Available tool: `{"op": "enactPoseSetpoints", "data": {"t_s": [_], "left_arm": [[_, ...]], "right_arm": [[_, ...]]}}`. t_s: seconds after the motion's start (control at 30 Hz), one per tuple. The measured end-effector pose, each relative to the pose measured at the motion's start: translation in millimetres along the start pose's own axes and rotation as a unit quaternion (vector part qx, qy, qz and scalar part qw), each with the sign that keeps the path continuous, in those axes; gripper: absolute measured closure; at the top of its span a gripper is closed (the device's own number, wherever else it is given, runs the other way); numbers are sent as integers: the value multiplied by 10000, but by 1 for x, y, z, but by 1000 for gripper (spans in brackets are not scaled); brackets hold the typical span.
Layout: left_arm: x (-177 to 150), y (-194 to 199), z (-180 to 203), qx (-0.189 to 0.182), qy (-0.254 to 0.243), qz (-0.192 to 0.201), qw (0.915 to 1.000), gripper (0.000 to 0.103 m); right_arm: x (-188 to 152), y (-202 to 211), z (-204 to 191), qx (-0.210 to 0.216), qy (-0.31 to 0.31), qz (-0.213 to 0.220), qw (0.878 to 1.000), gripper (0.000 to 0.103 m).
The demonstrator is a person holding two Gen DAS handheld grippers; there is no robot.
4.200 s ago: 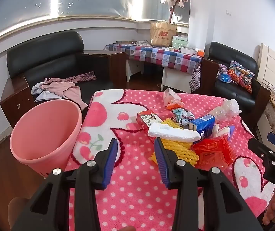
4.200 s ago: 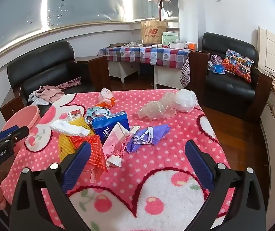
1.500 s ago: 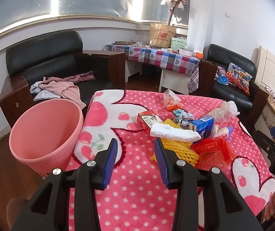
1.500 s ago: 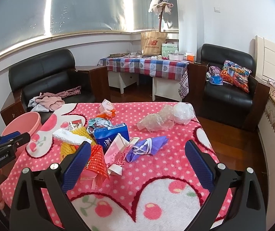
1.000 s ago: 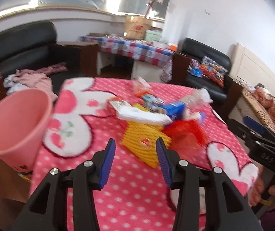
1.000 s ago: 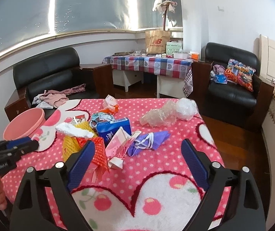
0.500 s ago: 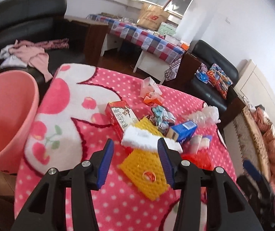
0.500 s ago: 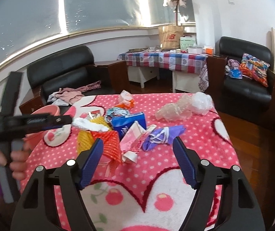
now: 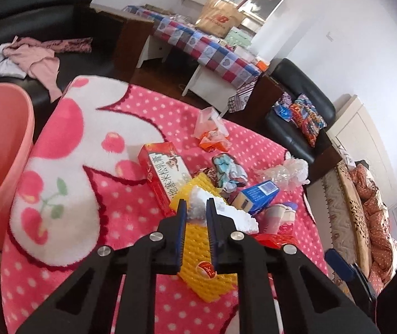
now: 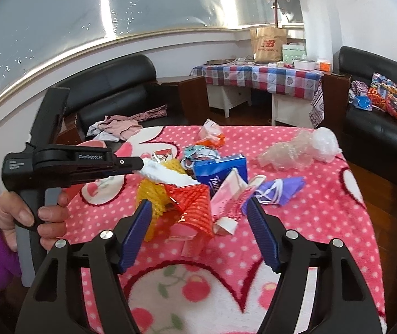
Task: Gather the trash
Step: 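Grasp the white foam strip with the left tool while the right tool grasps the red mesh bag, then carry both items over the pink bucket and open both tools to drop them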
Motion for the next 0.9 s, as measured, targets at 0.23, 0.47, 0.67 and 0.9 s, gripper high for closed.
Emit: {"op": "enactPoseSetpoints", "data": {"t_s": [0.23,0.47,0.67,0.9], "left_arm": [[-1,25,18,-194,-406,205,9988,90],[1,56,27,-257,-560,488,9969,90],[4,83,21,-183,-584,793,9950,90],[17,142,1,308,-706,1499,9857,90]], "right_arm": [[-3,-24,-3,59,-99,-399,9991,63],[-7,-27,-6,79,-125,-633,9979,85],[6,-6,-13,-6,-4,-393,9992,89],[48,21,-31,-3,185,218,9996,89]]}}
Point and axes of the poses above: each gripper's, at about its wrist camera, not at the fingertips, and y roughly against the way its jaws point, z to its right, x to its top, the point moved 2 cm from there along -y, roughly the way its jaws point, and after that the axes turned 9 degrees about -x, right-handed, at the moved point
